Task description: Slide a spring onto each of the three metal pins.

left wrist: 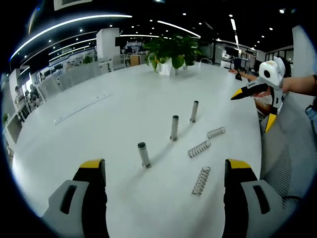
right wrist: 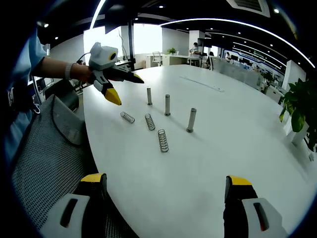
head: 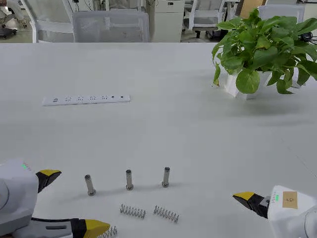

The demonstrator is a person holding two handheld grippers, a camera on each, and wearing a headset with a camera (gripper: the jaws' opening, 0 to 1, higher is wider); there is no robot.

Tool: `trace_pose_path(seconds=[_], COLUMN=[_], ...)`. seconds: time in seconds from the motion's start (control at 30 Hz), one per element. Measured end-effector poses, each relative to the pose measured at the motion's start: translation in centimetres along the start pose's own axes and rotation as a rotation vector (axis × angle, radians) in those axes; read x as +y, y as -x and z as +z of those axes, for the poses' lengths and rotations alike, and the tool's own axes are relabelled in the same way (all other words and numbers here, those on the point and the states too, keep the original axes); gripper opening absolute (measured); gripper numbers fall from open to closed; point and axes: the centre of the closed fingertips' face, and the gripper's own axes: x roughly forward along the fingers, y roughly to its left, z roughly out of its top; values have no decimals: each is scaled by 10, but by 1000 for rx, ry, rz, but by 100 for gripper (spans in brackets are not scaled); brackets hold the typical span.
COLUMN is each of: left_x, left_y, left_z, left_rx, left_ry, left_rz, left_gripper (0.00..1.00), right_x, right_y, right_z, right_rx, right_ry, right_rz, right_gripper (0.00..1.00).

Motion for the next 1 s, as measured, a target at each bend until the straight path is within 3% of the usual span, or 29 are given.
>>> trace_pose_path(seconds=[0.1, 0.37, 0.7, 1.0], left_x=[-5, -13, -24, -27], left_y=[5, 15, 22, 24], left_z=[0, -7, -16, -28], left_rx=[-27, -40, -44, -24], left_ry=[0, -9, 16, 43], left_rz=[-15, -27, -21, -27], left_gripper=[98, 95, 94, 92], right_x=[0, 1, -1, -4], right_y=[-1, -4, -5, -4], right_z=[1, 4, 10, 14], right_rx=[0, 7, 4, -4], right_ry=[6, 28, 56, 65], right_rz=[5, 16, 18, 12], right_gripper=[99, 99, 99, 99])
